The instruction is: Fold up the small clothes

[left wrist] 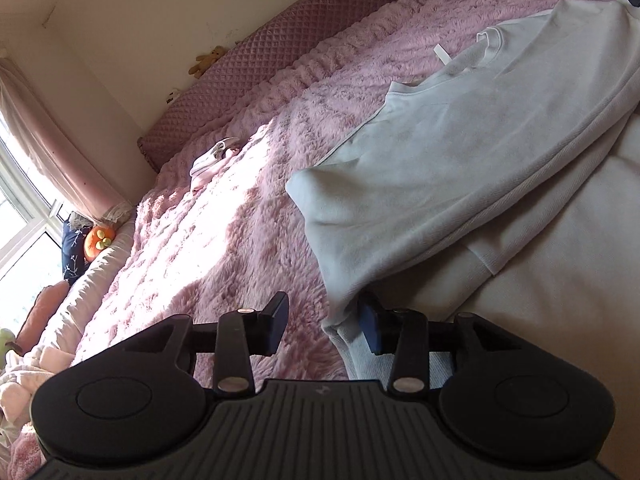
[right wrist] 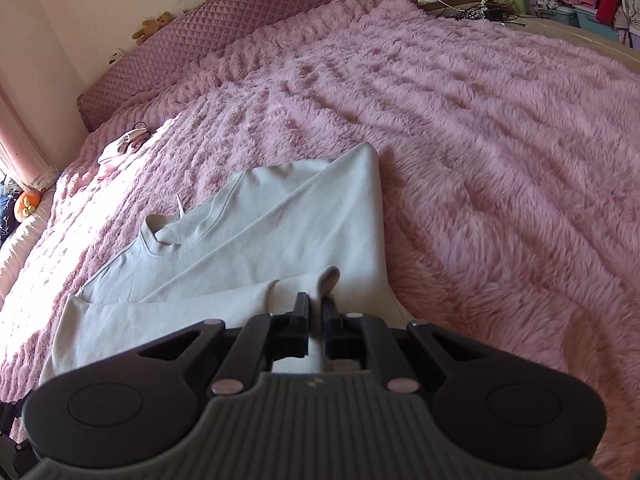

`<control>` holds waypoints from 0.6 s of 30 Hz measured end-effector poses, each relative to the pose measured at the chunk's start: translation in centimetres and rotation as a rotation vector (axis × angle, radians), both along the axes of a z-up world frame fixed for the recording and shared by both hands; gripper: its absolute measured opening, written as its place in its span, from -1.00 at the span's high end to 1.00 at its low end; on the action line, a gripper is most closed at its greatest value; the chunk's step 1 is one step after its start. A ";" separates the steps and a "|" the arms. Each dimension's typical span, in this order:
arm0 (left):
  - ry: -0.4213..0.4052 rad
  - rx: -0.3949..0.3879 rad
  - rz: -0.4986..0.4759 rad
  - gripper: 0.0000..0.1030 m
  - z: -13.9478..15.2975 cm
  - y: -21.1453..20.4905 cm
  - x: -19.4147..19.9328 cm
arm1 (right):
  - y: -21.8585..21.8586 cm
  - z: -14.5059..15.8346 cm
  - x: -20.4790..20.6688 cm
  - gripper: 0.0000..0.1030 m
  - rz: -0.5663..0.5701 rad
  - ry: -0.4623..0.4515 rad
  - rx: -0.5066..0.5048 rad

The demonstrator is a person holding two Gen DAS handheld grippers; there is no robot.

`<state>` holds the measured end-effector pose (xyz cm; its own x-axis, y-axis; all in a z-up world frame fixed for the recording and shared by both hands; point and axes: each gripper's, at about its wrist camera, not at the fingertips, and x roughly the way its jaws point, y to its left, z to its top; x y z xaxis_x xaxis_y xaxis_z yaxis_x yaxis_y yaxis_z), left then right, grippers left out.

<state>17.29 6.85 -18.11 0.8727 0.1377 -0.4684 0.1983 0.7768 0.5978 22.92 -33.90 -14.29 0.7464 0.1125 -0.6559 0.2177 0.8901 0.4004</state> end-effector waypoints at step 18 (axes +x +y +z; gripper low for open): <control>0.115 0.047 0.071 0.70 0.3 -0.9 0.2 | 0.5 -2.8 0.1 0.97 -0.019 0.053 -0.126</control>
<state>17.46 5.94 -17.77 0.8010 0.2210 -0.5564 0.2131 0.7632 0.6100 23.05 -33.37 -17.06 0.7115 0.0135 -0.7026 0.2525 0.9281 0.2736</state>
